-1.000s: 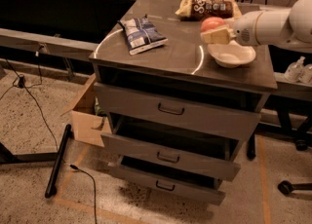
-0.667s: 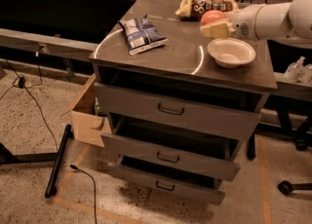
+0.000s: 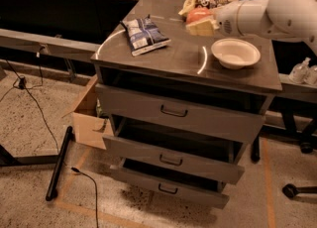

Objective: Pick apple from paper bowl and place on counter

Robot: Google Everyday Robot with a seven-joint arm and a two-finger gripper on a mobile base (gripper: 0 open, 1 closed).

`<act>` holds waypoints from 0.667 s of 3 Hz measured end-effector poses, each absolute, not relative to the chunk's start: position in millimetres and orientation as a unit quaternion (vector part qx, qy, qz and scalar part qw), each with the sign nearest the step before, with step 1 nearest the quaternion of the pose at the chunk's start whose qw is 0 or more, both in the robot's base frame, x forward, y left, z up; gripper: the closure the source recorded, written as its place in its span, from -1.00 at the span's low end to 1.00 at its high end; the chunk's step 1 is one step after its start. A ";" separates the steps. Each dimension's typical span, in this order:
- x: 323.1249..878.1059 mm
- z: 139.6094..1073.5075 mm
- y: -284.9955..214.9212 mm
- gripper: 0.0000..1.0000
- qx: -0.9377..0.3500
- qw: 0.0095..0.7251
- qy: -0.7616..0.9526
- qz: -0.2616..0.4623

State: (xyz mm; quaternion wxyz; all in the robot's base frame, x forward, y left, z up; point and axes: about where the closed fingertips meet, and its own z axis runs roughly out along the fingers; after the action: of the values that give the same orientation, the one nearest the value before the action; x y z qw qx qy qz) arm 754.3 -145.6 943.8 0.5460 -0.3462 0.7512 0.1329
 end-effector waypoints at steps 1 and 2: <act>766.4 934.5 -125.5 1.00 -0.359 0.536 0.754 0.126; 779.5 922.0 -113.7 1.00 -0.369 0.525 0.758 0.118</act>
Offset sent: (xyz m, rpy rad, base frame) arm 0.0418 0.0420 -0.0347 -0.1076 0.0339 0.0213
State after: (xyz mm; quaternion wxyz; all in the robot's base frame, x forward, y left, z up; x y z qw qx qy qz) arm 779.5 -113.7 922.0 0.5248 -0.3691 0.7579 0.1177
